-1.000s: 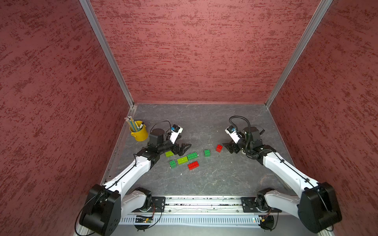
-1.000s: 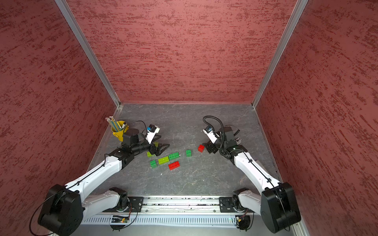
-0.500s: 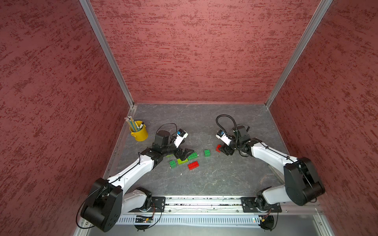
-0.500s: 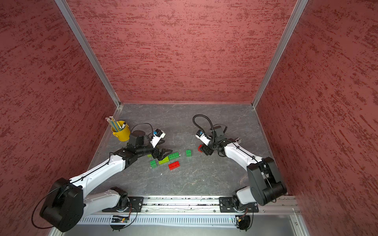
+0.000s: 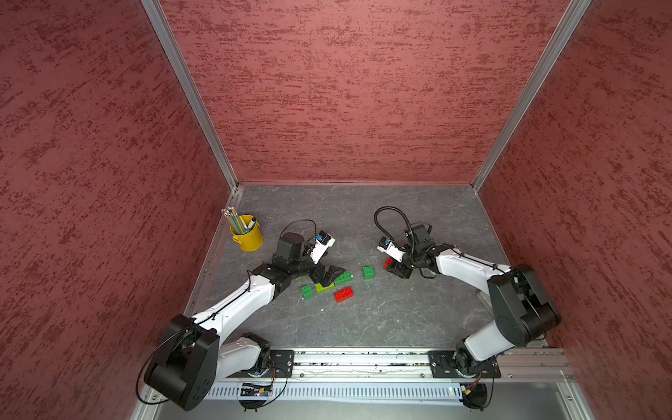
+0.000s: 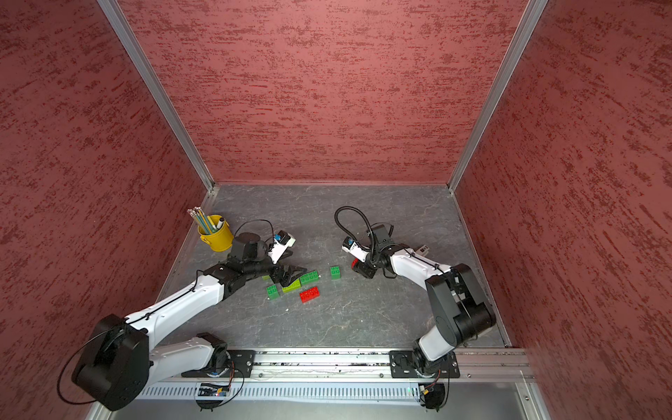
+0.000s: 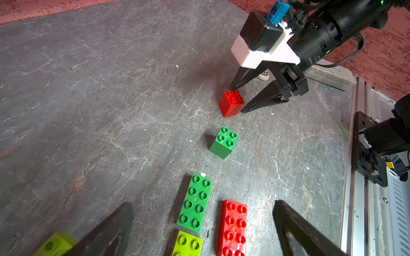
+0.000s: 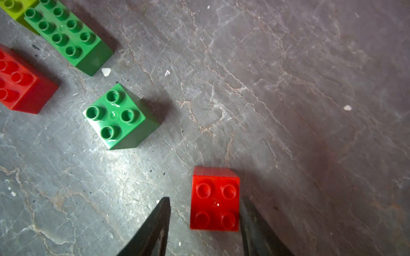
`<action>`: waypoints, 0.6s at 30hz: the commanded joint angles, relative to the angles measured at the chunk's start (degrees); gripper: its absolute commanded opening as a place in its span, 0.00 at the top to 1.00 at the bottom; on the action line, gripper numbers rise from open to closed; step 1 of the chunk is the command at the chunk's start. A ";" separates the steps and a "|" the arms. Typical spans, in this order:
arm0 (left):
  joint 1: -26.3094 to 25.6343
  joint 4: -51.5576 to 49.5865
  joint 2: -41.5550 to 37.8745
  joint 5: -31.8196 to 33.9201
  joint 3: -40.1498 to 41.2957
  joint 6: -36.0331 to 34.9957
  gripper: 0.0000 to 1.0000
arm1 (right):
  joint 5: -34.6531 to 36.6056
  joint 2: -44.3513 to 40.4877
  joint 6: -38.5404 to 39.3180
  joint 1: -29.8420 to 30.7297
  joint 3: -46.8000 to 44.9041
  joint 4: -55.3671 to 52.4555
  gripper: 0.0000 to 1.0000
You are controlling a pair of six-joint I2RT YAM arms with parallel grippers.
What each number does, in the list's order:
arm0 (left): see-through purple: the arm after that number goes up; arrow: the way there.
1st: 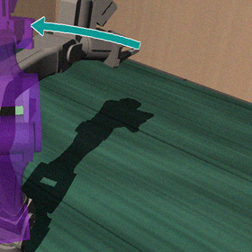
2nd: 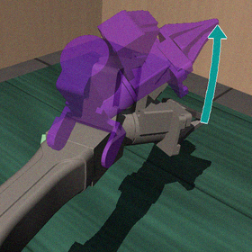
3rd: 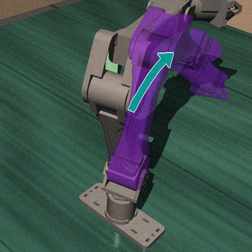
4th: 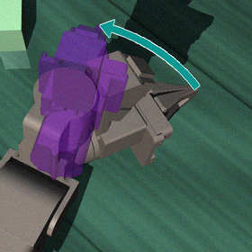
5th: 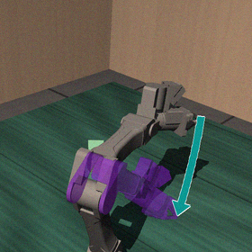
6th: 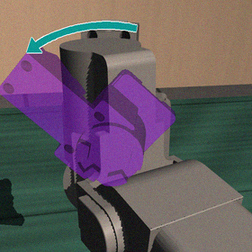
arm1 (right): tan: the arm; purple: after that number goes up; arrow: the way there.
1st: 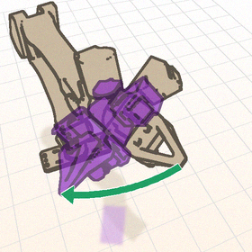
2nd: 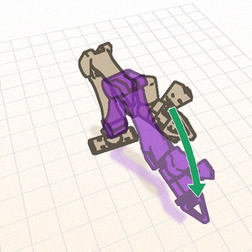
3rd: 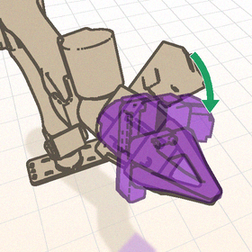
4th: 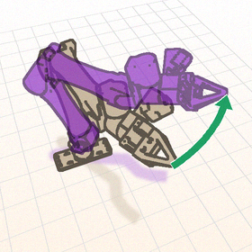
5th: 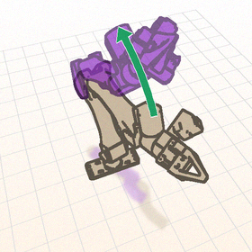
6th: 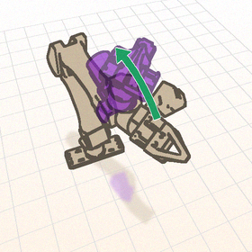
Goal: Assemble a spoon with lego
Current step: Adjust the lego brick at the center of the board.
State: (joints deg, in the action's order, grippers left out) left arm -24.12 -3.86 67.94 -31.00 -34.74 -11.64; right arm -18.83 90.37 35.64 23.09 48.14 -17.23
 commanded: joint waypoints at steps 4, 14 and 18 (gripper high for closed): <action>-0.49 -0.78 0.36 0.76 -1.66 -1.33 0.00 | 1.59 1.54 3.13 0.83 2.21 -0.67 0.57; -1.01 -1.31 0.00 1.39 -1.68 -1.82 0.00 | -0.15 4.20 13.98 2.89 4.81 -3.87 0.71; -1.14 -1.50 -0.13 1.64 -1.65 -2.06 0.00 | 0.34 6.30 18.50 3.37 6.53 -7.55 0.73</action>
State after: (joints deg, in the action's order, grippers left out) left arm -24.84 -4.95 67.99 -29.69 -34.83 -12.56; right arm -18.20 95.13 48.47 26.02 53.41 -20.95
